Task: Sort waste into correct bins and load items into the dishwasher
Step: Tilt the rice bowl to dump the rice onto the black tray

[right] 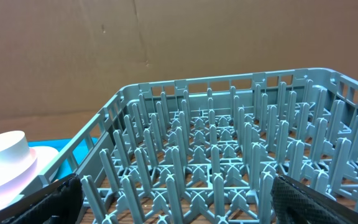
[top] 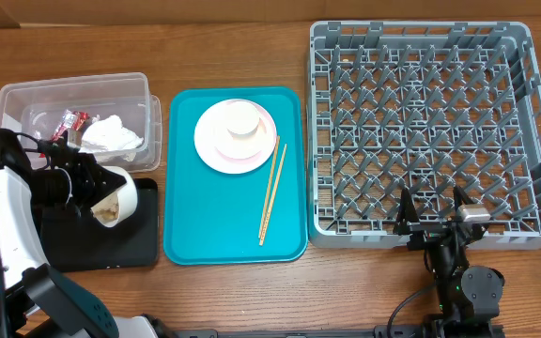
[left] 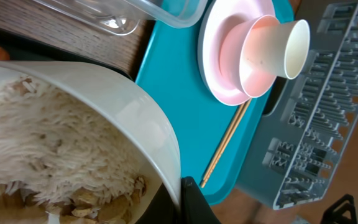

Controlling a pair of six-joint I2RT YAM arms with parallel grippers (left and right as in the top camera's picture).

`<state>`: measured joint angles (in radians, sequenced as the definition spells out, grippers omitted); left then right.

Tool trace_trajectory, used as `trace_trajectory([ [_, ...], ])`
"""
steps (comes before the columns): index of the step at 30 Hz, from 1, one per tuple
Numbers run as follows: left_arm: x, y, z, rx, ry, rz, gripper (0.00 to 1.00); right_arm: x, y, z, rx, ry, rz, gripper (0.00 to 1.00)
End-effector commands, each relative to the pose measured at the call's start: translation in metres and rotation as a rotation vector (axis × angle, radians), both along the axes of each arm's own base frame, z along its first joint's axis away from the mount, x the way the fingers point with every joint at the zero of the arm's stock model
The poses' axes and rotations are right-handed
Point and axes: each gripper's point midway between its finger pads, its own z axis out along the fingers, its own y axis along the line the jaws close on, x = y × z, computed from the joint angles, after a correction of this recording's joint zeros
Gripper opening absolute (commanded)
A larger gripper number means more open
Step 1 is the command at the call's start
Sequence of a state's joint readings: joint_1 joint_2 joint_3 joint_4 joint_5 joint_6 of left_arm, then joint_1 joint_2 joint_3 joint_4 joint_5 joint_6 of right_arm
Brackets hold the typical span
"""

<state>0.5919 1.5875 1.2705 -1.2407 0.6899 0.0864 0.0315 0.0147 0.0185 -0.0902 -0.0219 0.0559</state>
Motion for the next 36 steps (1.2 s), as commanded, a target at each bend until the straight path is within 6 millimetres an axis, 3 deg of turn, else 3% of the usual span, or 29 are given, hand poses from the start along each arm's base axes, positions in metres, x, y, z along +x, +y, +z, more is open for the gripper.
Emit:
trace_trajectory([
  [1, 0.003, -0.004, 0.014, -0.03, -0.091, -0.021, 0.04, 0.0, -0.001, -0.001, 0.0, -0.008, -0.005, 1.0],
  [15, -0.007, 0.042, 0.023, -0.026, -0.204, 0.072, 0.04, 0.0, -0.001, -0.001, 0.0, -0.008, -0.005, 1.0],
  [22, -0.007, 0.032, 0.03, -0.093, -0.229, 0.066, 0.04, 0.0, -0.001, -0.001, 0.0, -0.008, -0.005, 1.0],
  [29, -0.007, 0.022, 0.062, -0.177, -0.459, -0.005, 0.04, 0.0, -0.001, -0.001, 0.0, -0.008, -0.004, 1.0],
  [36, -0.016, 0.028, 0.062, -0.244, -0.571, 0.052, 0.04, 0.0, -0.001, -0.001, 0.0, -0.008, -0.005, 1.0],
])
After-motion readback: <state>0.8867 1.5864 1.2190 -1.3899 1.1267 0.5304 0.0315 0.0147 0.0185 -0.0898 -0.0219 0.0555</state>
